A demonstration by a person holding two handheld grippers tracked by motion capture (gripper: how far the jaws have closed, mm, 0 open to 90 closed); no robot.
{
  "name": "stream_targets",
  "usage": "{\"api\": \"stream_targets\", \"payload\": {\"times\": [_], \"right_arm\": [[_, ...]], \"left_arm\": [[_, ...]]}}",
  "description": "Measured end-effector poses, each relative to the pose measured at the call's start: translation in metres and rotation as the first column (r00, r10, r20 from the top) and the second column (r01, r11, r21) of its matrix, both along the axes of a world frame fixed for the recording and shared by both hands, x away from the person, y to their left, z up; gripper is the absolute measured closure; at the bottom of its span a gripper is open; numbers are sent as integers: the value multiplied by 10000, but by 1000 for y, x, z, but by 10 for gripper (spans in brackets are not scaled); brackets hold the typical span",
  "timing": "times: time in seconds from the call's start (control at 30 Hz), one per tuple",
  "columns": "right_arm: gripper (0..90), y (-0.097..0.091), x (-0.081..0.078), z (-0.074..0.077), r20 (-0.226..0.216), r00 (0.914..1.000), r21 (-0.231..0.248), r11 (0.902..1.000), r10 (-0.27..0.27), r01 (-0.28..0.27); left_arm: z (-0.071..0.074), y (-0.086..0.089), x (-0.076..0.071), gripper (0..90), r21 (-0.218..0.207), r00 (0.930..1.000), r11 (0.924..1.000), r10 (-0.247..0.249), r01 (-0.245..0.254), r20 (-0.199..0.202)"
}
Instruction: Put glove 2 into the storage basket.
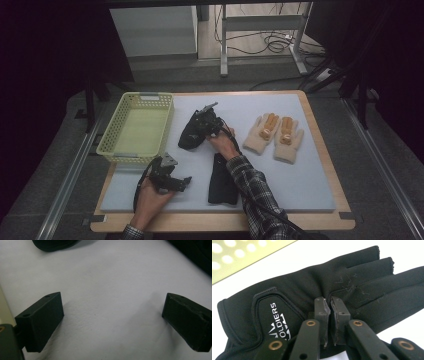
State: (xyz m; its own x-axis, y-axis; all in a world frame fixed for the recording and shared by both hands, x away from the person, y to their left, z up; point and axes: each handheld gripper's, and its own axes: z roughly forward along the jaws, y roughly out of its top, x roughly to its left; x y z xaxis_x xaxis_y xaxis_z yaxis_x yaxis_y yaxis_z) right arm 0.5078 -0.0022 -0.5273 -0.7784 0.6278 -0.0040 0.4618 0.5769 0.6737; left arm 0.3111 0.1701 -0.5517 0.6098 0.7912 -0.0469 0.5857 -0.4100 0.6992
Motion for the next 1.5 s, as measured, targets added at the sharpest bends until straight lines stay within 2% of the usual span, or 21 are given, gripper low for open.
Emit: {"api": "stream_targets", "payload": {"times": [0.07, 0.17, 0.23, 0.3, 0.5, 0.53, 0.57, 0.7, 0.73, 0.77, 0.8, 0.83, 0.93, 0.97, 1.17, 1.23, 1.33, 1.37, 1.43, 1.47, 1.5], "right_arm": [[856, 0, -1, 1, -4, 10000, -29, 10000, -16, 16], [870, 2, -5, 5, 264, 9996, -267, 9996, 116, -109], [870, -2, -8, 13, 203, 9997, 9, 9999, 161, -161], [871, -3, -9, 16, 215, 9996, 43, 9999, 157, -158], [870, -13, -24, 42, 327, 9978, 542, 9967, 582, -599], [870, -13, -24, 42, 327, 9978, 542, 9967, 582, -599], [870, -16, -31, 51, 393, 9966, 661, 9950, 725, -750], [870, -22, -45, 65, 486, 9937, 710, 9920, 1014, -1047], [870, -22, -45, 65, 486, 9937, 710, 9920, 1014, -1047], [870, -26, -53, 71, 522, 9925, 761, 9905, 1107, -1145], [870, -26, -53, 71, 522, 9925, 761, 9905, 1107, -1145], [870, -31, -62, 76, 569, 9916, 774, 9897, 1165, -1207], [869, -37, -70, 79, 628, 9907, 775, 9890, 1210, -1257], [870, -44, -79, 83, 672, 9896, 722, 9886, 1270, -1318], [869, -61, -98, 88, 658, 9888, 716, 9878, 1337, -1383], [869, -74, -113, 90, 626, 9884, 710, 9873, 1381, -1424], [869, -81, -121, 91, 598, 9879, 696, 9867, 1428, -1469], [869, -90, -131, 91, 553, 9879, 656, 9867, 1451, -1486], [869, -98, -140, 89, 509, 9874, 588, 9865, 1496, -1525], [869, -98, -140, 89, 509, 9874, 588, 9865, 1496, -1525], [869, -106, -150, 88, 455, 9875, 529, 9868, 1510, -1533]], "left_arm": [[0, 0, 0, 40, 1, 10000, 10000, 1, -1, -2], [0, 0, 0, 40, -1, 10000, 10000, 3, -3, -5], [0, 0, 0, 40, -11, 10000, 10000, 4, -4, -8], [0, 0, 0, 40, -9, 10000, 10000, 2, -2, -8], [0, 0, 0, 40, 7, 10000, 10000, -4, 4, -11], [0, 0, 0, 40, 7, 10000, 10000, -4, 4, -11], [0, 0, 0, 40, 51, 10000, 10000, -23, 23, -16], [0, 0, 0, 40, 44, 10000, 10000, -27, 27, -10], [0, 0, 0, 40, 44, 10000, 10000, -27, 27, -10], [0, 0, 0, 40, 51, 10000, 10000, -25, 25, -14], [0, 0, 0, 40, 51, 10000, 10000, -25, 25, -14], [0, 0, 0, 40, 43, 10000, 10000, -28, 28, -8], [0, 0, 0, 40, 49, 10000, 10000, -31, 31, -8], [0, 0, 0, 40, 56, 10000, 10000, -31, 31, -3], [0, 0, 0, 40, 42, 10000, 10000, -30, 30, 2], [0, 0, 0, 40, -22, 10000, 10000, 23, -23, 19], [0, 0, 0, 40, -24, 10000, 10000, 26, -26, 20], [0, 0, 0, 40, -26, 10000, 10000, 28, -28, 13], [0, 0, 0, 40, -24, 10000, 10000, 26, -26, 11], [0, 0, 0, 40, -24, 10000, 10000, 26, -26, 11], [0, 0, 0, 40, -40, 10000, 10000, 31, -31, -8]]}}
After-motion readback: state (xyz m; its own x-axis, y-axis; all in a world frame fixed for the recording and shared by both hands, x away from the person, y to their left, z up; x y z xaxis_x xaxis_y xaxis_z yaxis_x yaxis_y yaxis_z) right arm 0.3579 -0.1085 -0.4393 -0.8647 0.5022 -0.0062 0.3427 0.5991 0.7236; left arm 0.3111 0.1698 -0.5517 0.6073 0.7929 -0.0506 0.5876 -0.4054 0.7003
